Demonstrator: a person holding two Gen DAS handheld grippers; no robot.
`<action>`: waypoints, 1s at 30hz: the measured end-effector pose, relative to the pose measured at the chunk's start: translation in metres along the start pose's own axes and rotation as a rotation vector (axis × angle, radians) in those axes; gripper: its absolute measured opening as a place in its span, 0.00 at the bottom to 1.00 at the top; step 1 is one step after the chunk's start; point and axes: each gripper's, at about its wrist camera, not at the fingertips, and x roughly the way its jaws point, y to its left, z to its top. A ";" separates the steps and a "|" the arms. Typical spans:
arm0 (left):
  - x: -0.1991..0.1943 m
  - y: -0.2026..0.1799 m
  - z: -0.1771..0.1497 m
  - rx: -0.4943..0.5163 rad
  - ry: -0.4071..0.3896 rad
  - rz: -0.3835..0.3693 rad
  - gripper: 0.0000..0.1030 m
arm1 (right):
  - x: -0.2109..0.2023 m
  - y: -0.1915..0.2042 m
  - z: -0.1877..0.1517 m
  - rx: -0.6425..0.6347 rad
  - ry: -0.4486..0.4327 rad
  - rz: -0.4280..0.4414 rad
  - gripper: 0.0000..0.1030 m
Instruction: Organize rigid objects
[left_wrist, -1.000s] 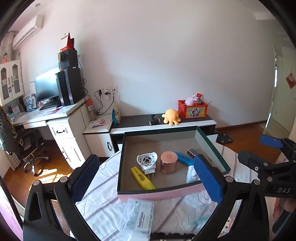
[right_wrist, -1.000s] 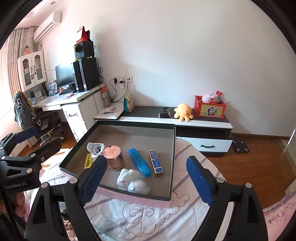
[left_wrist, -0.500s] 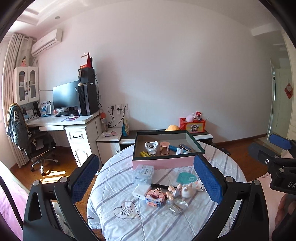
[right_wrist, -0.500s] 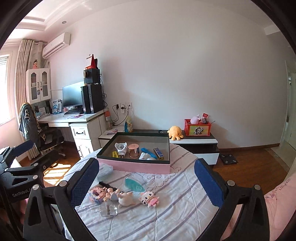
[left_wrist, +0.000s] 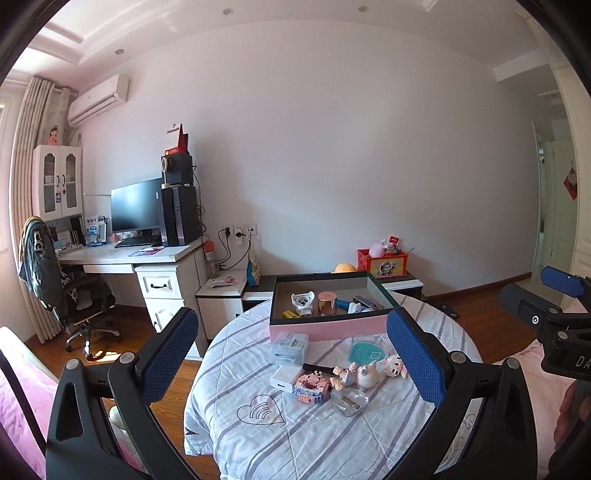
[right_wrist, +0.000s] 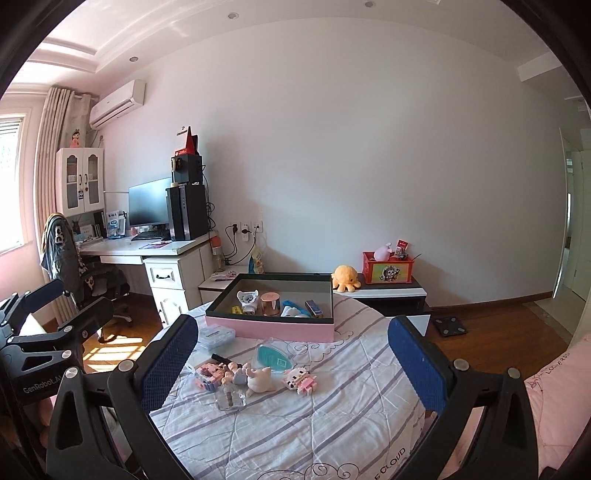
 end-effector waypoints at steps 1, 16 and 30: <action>0.001 0.002 0.000 -0.008 0.001 0.007 1.00 | 0.001 -0.001 -0.001 0.001 0.002 -0.002 1.00; 0.093 0.026 -0.066 -0.011 0.269 0.010 1.00 | 0.084 -0.026 -0.053 0.034 0.227 -0.037 1.00; 0.199 0.004 -0.128 0.007 0.559 -0.073 0.99 | 0.175 -0.039 -0.114 0.047 0.474 -0.022 1.00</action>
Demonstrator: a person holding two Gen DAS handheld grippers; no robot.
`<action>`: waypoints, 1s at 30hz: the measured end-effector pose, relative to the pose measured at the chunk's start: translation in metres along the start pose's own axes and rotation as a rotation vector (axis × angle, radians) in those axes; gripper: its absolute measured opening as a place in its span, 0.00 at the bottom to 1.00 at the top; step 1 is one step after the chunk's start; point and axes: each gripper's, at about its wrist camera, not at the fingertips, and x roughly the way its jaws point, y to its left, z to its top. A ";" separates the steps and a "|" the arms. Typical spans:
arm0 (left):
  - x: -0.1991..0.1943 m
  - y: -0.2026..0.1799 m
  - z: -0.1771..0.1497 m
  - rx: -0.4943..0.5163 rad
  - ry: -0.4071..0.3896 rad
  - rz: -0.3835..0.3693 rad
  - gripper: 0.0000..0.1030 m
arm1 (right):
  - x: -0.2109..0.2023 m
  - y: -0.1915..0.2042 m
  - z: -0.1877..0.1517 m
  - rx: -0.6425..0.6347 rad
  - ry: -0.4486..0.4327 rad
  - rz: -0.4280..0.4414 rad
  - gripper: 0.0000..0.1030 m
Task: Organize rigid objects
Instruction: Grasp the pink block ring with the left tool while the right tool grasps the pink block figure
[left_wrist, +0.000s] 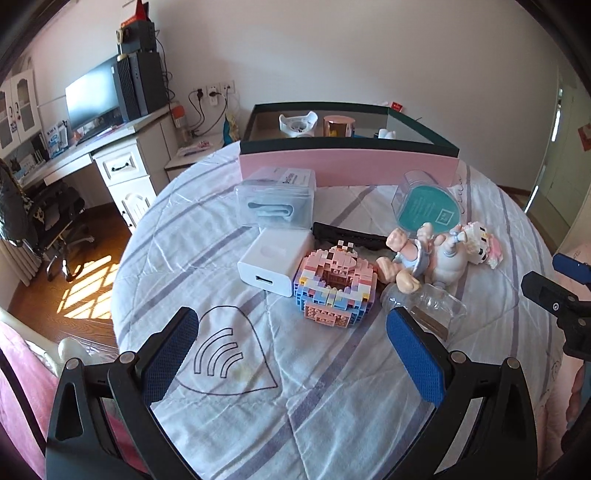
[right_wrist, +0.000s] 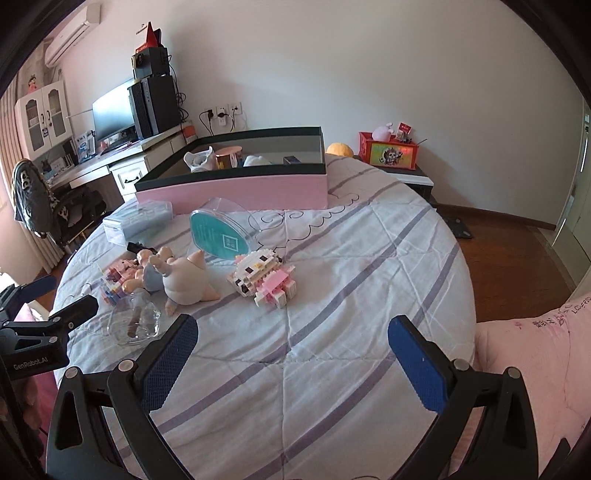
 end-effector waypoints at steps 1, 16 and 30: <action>0.006 -0.001 0.001 -0.003 0.020 0.000 0.96 | 0.004 -0.001 0.000 0.000 0.007 -0.001 1.00; 0.038 -0.018 0.022 -0.008 0.064 -0.108 0.54 | 0.043 -0.004 0.011 -0.007 0.075 0.032 1.00; 0.014 -0.009 0.015 -0.013 0.016 -0.125 0.54 | 0.081 0.010 0.040 -0.113 0.139 0.080 0.73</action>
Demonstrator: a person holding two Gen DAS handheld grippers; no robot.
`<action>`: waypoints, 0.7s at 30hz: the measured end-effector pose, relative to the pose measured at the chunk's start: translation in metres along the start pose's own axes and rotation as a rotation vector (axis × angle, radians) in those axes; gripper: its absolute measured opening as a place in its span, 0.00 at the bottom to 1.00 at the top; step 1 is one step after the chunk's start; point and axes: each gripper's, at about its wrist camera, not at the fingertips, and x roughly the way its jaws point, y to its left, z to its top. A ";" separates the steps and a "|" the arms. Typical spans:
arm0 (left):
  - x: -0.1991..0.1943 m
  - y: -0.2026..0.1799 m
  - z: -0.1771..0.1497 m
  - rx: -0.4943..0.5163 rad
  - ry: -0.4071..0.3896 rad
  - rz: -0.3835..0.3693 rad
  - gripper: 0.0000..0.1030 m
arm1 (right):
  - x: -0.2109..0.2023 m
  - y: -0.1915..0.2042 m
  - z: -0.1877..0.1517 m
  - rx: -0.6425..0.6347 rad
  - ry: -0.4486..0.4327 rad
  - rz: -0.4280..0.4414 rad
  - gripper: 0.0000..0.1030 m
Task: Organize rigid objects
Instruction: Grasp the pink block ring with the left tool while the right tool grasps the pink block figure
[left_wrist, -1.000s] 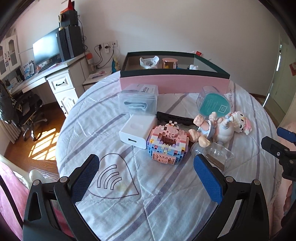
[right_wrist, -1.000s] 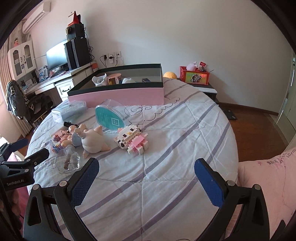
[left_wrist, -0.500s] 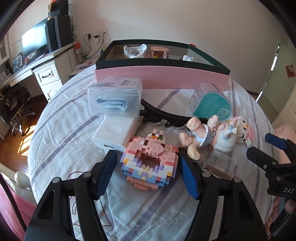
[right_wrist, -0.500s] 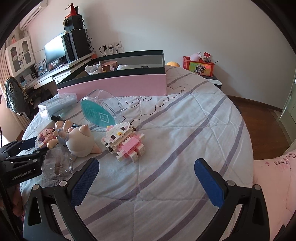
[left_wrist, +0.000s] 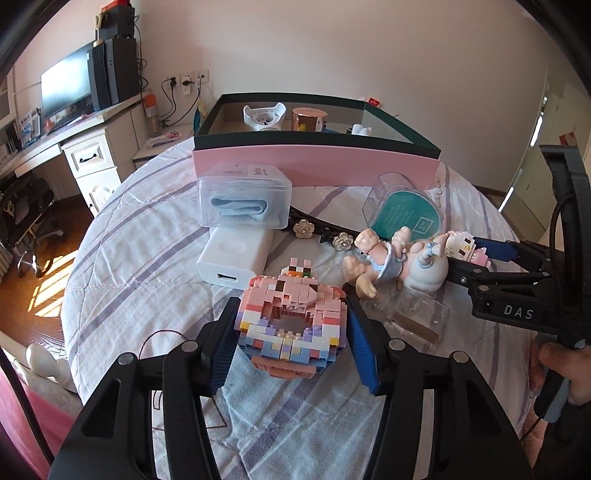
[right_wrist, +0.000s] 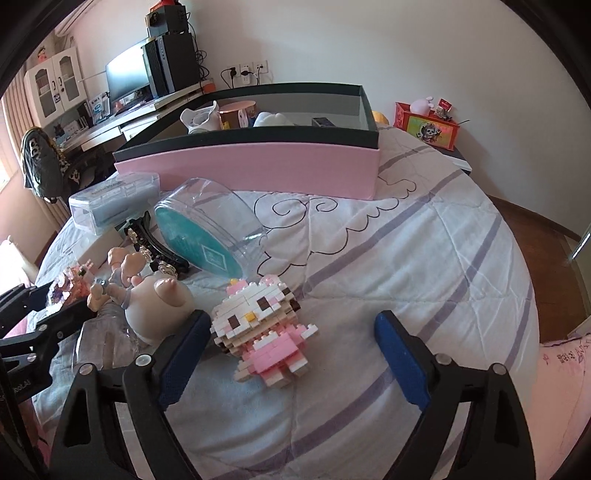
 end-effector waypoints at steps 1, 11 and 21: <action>-0.003 0.001 0.000 -0.003 -0.004 0.000 0.54 | -0.002 0.002 -0.001 -0.013 -0.009 0.008 0.64; -0.055 -0.004 0.000 -0.008 -0.115 0.028 0.54 | -0.056 0.003 -0.026 0.053 -0.157 0.058 0.43; -0.165 -0.028 0.010 0.024 -0.383 0.087 0.54 | -0.186 0.052 -0.020 -0.022 -0.469 0.070 0.43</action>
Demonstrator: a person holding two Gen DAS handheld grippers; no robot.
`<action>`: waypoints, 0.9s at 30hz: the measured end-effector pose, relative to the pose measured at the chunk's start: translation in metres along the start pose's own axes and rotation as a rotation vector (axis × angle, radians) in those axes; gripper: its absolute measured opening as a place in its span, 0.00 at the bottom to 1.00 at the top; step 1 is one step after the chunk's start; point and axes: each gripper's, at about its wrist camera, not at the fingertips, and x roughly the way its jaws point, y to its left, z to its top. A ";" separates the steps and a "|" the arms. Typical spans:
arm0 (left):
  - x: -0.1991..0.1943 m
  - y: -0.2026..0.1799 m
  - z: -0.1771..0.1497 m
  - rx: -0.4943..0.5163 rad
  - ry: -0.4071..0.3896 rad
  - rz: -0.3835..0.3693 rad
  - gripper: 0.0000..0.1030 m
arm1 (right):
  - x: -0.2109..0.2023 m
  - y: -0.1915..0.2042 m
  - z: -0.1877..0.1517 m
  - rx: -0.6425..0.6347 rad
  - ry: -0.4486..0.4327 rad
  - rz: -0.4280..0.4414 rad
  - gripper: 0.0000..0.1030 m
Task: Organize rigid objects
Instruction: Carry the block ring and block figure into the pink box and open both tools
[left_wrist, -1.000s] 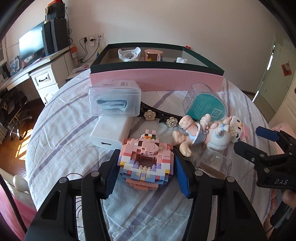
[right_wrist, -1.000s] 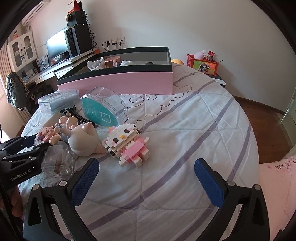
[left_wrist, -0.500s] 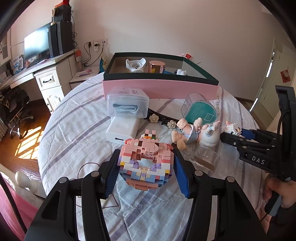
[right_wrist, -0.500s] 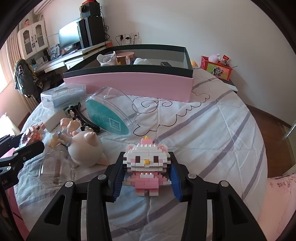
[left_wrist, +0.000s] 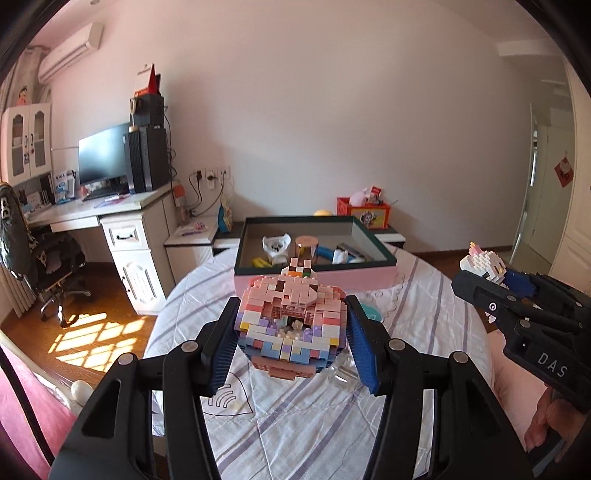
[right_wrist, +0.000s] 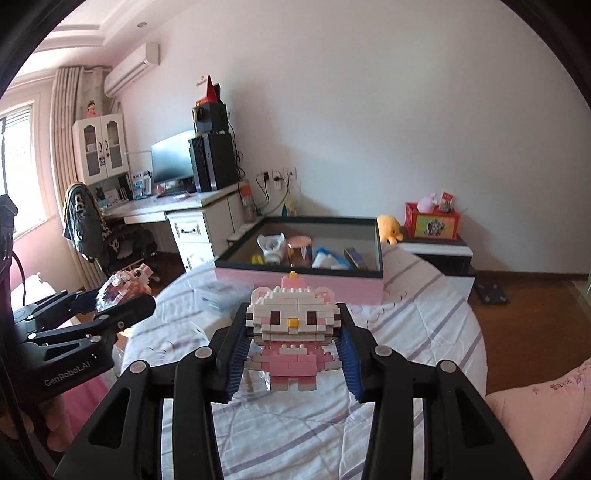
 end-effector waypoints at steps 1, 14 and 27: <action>-0.010 -0.001 0.004 0.003 -0.028 0.006 0.54 | -0.010 0.006 0.005 -0.007 -0.029 -0.005 0.43; -0.094 -0.001 0.023 0.026 -0.219 0.087 0.54 | -0.081 0.045 0.028 -0.073 -0.167 -0.003 0.43; -0.080 -0.005 0.031 0.025 -0.220 0.112 0.54 | -0.066 0.046 0.037 -0.093 -0.164 0.009 0.43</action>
